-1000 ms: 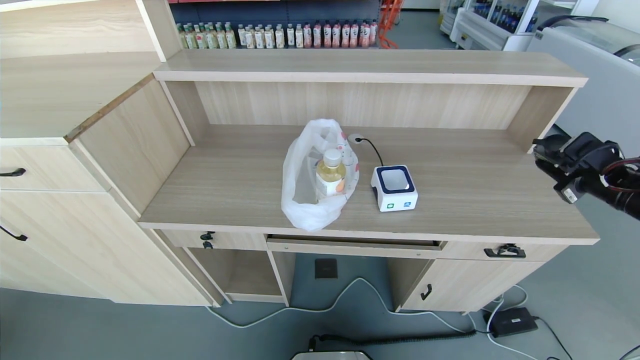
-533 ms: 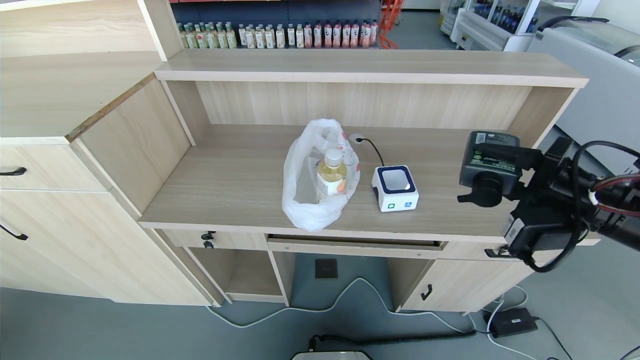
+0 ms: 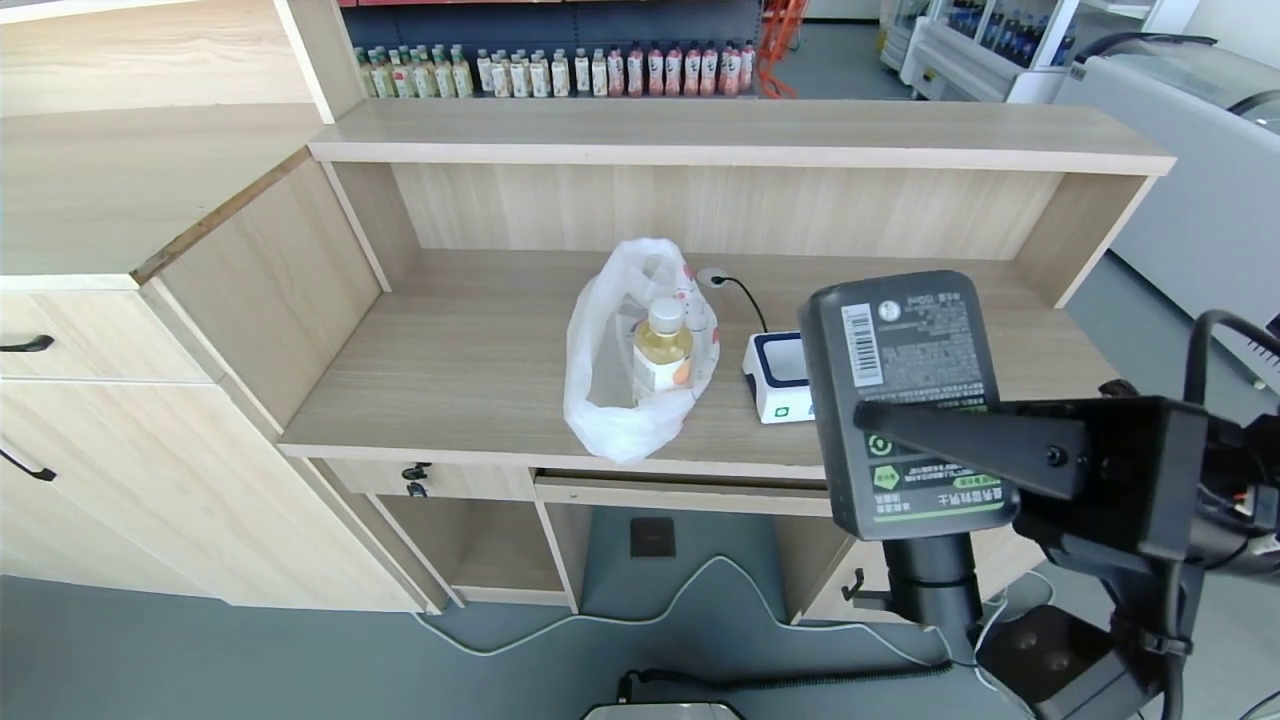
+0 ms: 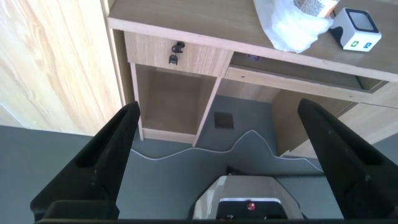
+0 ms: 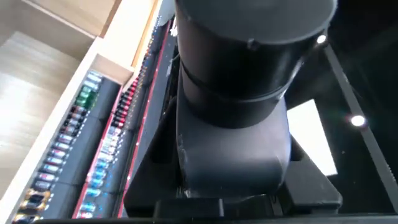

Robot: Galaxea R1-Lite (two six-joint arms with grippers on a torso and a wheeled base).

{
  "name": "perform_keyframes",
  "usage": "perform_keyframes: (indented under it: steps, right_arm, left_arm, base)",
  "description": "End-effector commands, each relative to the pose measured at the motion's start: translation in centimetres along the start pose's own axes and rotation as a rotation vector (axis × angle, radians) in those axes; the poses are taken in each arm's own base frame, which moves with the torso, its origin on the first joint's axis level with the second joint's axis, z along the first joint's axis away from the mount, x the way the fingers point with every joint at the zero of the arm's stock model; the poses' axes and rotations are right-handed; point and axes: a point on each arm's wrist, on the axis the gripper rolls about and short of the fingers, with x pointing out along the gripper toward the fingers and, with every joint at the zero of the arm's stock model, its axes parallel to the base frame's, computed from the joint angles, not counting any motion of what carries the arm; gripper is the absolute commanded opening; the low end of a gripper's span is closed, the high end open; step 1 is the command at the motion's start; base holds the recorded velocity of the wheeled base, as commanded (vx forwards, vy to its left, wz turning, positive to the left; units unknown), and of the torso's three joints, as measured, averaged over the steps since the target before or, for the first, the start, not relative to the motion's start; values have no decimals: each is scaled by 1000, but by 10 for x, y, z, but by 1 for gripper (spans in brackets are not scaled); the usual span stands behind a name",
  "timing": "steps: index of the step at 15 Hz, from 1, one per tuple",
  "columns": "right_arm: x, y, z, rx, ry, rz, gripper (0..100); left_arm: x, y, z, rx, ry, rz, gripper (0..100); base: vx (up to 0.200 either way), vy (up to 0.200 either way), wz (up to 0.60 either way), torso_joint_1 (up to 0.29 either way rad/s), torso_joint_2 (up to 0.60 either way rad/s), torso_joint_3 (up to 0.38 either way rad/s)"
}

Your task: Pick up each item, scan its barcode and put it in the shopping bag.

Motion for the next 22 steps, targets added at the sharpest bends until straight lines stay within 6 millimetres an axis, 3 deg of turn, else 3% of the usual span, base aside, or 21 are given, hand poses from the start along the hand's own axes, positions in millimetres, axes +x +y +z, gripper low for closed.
perform_keyframes:
  steps: [1,6,22]
  right_arm:
    - [2,-2,6,12,-52,-46,0]
    - [22,-16,38,118,-233,-130,0]
    - [18,-32,33,105,-236,-196,0]
  left_arm:
    - [0,0,0,-1,-1,0,100]
    - [0,0,0,-1,-1,0,100]
    - [0,0,0,-1,-1,0,100]
  base:
    - [0,0,0,0,0,0]
    - [0,0,0,0,0,0]
    - [0,0,0,0,0,0]
